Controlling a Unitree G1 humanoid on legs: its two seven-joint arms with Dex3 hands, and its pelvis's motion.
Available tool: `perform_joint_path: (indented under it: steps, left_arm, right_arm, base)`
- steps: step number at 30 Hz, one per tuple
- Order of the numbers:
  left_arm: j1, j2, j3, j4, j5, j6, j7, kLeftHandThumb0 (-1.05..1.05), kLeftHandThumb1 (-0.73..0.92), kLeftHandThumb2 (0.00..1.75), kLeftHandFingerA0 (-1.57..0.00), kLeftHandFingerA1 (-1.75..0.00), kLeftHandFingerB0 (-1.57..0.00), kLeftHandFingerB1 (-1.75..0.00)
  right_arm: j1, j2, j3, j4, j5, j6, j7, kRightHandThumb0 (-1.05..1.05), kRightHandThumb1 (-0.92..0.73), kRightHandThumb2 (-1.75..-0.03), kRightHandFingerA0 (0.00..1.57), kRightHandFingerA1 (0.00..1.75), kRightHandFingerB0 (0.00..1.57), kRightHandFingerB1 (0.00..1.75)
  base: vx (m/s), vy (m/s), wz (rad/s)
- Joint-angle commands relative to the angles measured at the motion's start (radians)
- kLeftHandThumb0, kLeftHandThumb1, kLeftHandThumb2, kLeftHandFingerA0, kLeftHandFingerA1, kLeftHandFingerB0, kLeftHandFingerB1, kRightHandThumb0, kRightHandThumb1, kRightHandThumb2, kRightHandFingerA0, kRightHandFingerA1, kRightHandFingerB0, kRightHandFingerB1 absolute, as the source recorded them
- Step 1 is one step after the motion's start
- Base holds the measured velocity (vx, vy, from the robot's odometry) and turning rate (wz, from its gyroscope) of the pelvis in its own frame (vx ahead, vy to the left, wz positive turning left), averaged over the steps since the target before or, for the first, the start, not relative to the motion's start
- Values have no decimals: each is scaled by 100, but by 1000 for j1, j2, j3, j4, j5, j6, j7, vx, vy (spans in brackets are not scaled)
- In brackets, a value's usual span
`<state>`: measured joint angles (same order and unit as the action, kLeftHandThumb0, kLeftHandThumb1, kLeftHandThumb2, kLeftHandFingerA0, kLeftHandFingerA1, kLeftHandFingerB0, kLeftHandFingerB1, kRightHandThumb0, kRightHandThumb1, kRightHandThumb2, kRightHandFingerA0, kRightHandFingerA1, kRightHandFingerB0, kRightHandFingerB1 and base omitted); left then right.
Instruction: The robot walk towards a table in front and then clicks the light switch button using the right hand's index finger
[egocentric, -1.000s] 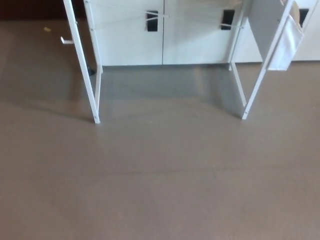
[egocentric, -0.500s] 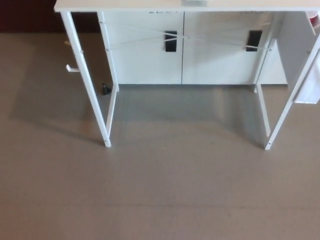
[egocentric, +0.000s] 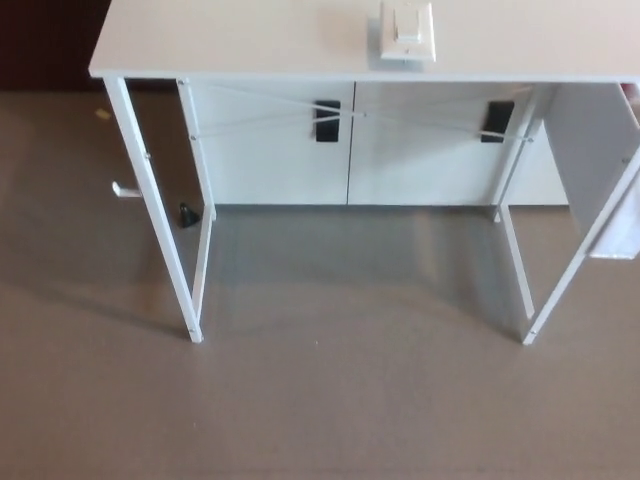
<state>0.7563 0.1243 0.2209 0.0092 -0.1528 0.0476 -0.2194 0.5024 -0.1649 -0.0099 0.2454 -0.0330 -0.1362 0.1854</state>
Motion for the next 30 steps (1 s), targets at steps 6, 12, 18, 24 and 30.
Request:
perform_joint_path:
  steps: [6,12,18,24,30]
  left_arm:
    - [14,-27,-24,10,21,-65,12,-14,61,58,-38,-37,-28,-33]
    - [26,-34,-5,-1,11,-65,10,-11,64,59,-37,-39,-27,-33]
    - [4,-24,5,41,24,-78,12,-9,64,59,-39,-38,-28,-33]
    - [11,-26,3,33,25,-72,12,-8,64,59,-38,-37,-28,-33]
    - [35,-25,-5,41,41,-100,13,-9,64,59,-38,-38,-28,-33]
  right_arm:
    - [14,-5,-4,19,7,-10,4,-17,-53,-55,49,50,38,40]
    - [6,-6,4,26,4,-19,11,-16,-55,-55,49,50,37,40]
    - [-12,1,5,25,6,-13,5,-16,-55,-56,50,51,37,40]
    - [-19,-17,13,19,-5,-9,16,-19,-55,-56,49,51,36,40]
    - [7,-20,12,31,-7,-36,11,-19,-55,-56,51,51,37,40]
  base:
    - [215,-132,18]
    - [143,-75,8]
    - [125,24,-9]
    - [302,207,-3]
    - [133,6,6]
